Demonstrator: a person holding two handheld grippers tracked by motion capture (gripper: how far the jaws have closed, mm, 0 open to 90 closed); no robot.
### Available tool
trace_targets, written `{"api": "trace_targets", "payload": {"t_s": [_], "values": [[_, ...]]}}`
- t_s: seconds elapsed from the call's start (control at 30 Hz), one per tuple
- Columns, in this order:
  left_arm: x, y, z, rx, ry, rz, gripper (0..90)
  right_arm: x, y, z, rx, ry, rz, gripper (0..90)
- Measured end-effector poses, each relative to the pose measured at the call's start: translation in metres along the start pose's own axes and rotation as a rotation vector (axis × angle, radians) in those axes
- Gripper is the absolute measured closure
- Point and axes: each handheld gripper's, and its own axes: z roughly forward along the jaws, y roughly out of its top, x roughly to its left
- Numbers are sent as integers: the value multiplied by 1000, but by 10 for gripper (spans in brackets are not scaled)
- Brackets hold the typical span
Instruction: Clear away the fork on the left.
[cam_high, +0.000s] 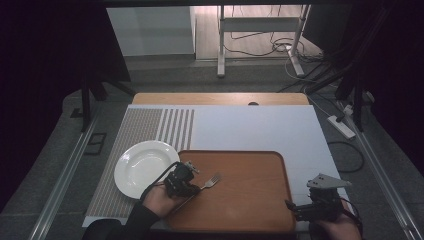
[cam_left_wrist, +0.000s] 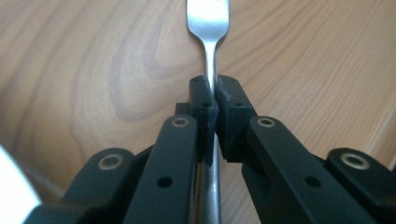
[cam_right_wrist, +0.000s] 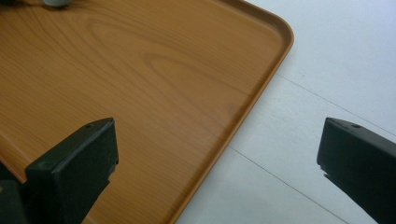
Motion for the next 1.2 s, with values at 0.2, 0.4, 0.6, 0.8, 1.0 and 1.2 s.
{"api": "trace_targets", "payload": {"t_s": [0.2,0.4,0.6,0.8,1.0,1.2], "values": [[-5,3,-4,-74,22,40,799,1,0,0,5,-1,-6,0],[-15,9,4,-48,-1,87,890,1,0,0,4,0,-13,0],[-8,8,8,-40,-1,75,890,1,0,0,1,2,-12,0],[3,4,4,-39,19,36,890,1,0,0,0,1,-15,0],[14,0,-1,-37,48,12,890,1,0,-1,-1,4,-14,0],[23,-4,-5,-32,61,-11,890,1,0,-1,1,6,-13,0]]}}
